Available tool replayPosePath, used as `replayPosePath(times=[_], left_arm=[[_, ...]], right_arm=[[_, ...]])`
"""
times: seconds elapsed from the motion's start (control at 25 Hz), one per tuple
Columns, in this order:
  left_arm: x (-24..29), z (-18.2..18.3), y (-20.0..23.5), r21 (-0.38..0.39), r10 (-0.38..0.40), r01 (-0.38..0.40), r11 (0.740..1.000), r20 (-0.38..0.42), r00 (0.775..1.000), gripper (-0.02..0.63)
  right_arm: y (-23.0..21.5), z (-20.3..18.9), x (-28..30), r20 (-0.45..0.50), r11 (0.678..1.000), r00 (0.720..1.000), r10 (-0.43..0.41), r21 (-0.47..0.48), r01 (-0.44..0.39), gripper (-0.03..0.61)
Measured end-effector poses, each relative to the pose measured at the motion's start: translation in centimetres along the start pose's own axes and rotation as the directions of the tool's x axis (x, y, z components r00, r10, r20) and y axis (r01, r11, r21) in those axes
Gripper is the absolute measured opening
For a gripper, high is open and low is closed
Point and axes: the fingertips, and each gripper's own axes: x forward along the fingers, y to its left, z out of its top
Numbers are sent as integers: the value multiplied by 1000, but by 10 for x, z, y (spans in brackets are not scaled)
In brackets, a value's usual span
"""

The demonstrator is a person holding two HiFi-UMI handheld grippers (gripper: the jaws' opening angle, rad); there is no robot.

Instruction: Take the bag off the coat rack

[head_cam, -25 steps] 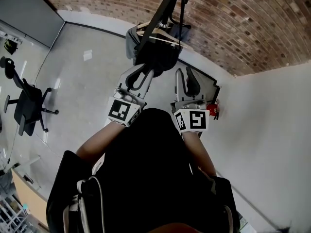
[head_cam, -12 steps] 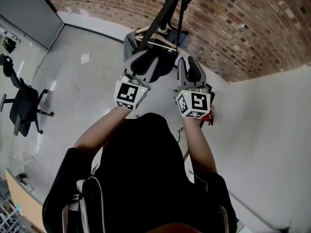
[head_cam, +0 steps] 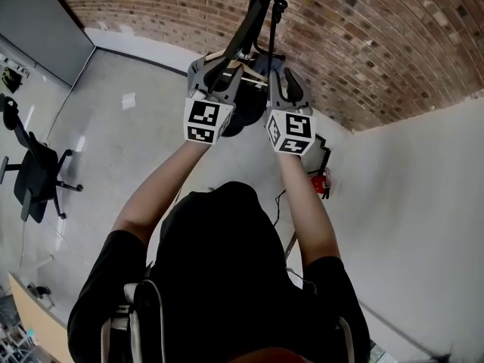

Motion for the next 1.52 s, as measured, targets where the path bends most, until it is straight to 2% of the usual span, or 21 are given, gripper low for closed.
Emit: replayPosePath(times=[0.16, 0.24, 0.36, 0.48, 0.6, 0.92, 1.24, 1.44, 1.52], left_arm=[[23, -5, 7, 41, 11, -10, 999, -17, 1000, 118], [31, -5, 9, 92, 9, -7, 996, -20, 1000, 118], [46, -8, 12, 146, 10, -6, 989, -28, 1000, 118], [58, -17, 21, 121, 28, -22, 992, -52, 998, 118], [68, -29, 25, 127, 37, -27, 992, -82, 996, 118], [85, -41, 31, 97, 45, -34, 995, -115, 992, 118], [97, -40, 38, 67, 53, -44, 997, -140, 989, 120], [104, -41, 38, 64, 58, -49, 997, -146, 988, 120], [105, -41, 41, 54, 78, -71, 996, -146, 986, 118]], right_arm=[[-14, -3, 22, -10, 1000, 999, -30, 2, 30, 97], [-22, -4, 32, -7, 998, 998, -58, 36, 58, 97], [-29, -4, 47, -17, 997, 997, -73, 25, 74, 97], [-31, -8, 61, -41, 998, 997, -64, 1, 64, 97], [-34, -14, 72, -66, 998, 996, -55, -24, 54, 97], [-35, -33, 95, -131, 998, 991, -35, -51, 28, 97], [-38, -40, 117, -164, 999, 986, -35, -6, 34, 97], [-34, -39, 125, -168, 999, 985, -31, -16, 28, 95], [-33, -40, 126, -172, 1000, 985, -23, -17, 21, 40]])
